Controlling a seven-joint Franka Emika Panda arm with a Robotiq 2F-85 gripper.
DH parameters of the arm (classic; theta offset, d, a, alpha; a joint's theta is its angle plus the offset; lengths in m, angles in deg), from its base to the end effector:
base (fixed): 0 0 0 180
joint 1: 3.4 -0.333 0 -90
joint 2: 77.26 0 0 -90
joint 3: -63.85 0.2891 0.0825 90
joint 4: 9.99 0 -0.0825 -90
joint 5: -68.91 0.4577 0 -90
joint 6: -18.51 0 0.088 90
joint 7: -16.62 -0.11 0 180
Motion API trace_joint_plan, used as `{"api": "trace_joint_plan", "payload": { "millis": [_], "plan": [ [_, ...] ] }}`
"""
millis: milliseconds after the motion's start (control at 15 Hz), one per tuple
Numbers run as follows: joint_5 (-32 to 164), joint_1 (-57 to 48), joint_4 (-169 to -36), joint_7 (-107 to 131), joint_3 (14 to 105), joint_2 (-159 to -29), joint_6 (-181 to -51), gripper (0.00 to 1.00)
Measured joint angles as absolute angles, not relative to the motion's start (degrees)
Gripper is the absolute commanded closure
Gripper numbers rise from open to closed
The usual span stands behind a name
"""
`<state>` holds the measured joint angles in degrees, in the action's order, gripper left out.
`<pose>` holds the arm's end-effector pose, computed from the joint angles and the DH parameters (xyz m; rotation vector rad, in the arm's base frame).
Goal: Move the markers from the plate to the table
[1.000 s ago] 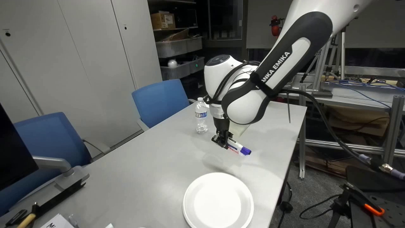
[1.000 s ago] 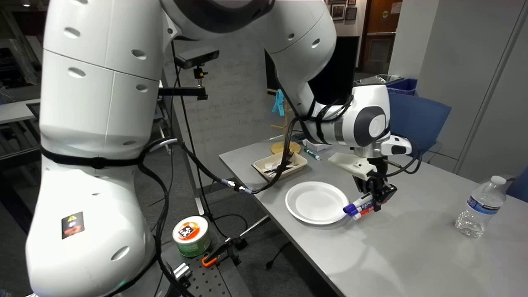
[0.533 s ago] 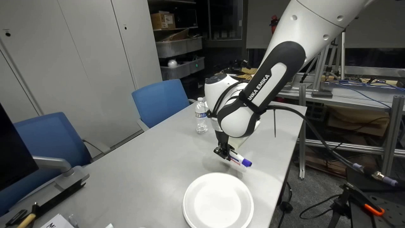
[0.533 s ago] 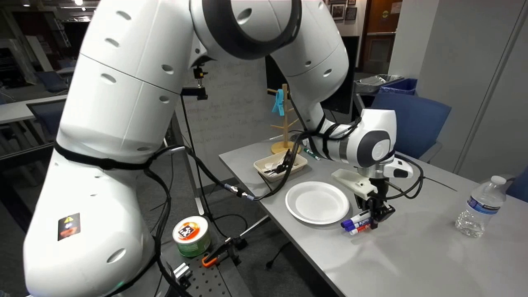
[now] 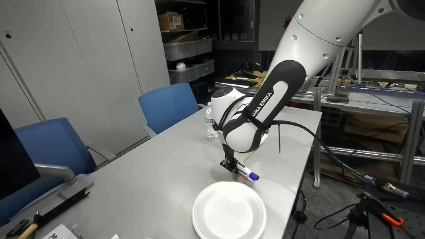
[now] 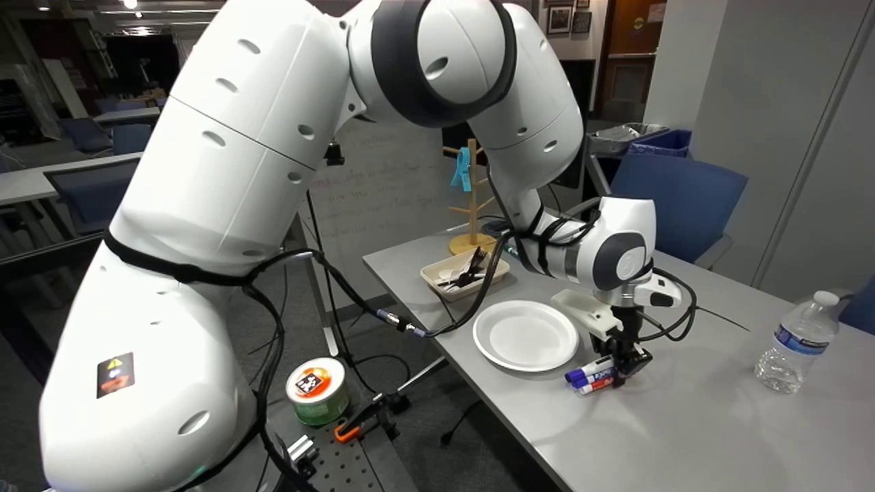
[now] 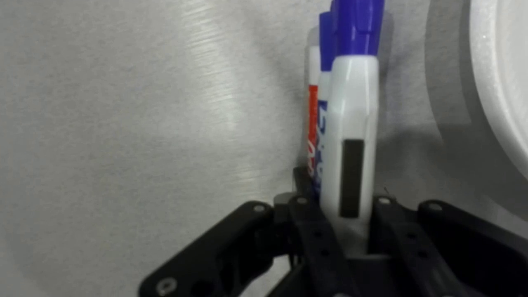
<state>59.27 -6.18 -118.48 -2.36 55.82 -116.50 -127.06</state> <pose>0.6434 -0.0620 0.0525 2.9334 -0.3720 -0.0210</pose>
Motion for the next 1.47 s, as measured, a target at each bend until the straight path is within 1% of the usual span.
{"api": "trace_joint_plan", "payload": {
  "millis": [67, 267, 467, 533, 600, 1467],
  "plan": [
    [59.59, -6.21, -118.2, -2.4, 55.82, -116.64, -127.06, 0.53],
    [60.66, -6.24, -117.63, -2.61, 55.83, -117.05, -127.02, 0.33],
    [61.91, -6.25, -117.6, -2.72, 55.85, -117.11, -127.01, 0.08],
    [62.41, -6.25, -117.6, -2.73, 55.85, -117.2, -127.01, 0.02],
    [62.88, -6.24, -117.6, -2.73, 55.86, -117.27, -127.0, 0.0],
    [66.12, -6.24, -117.57, -2.73, 55.87, -117.88, -126.88, 0.0]
  ]
}}
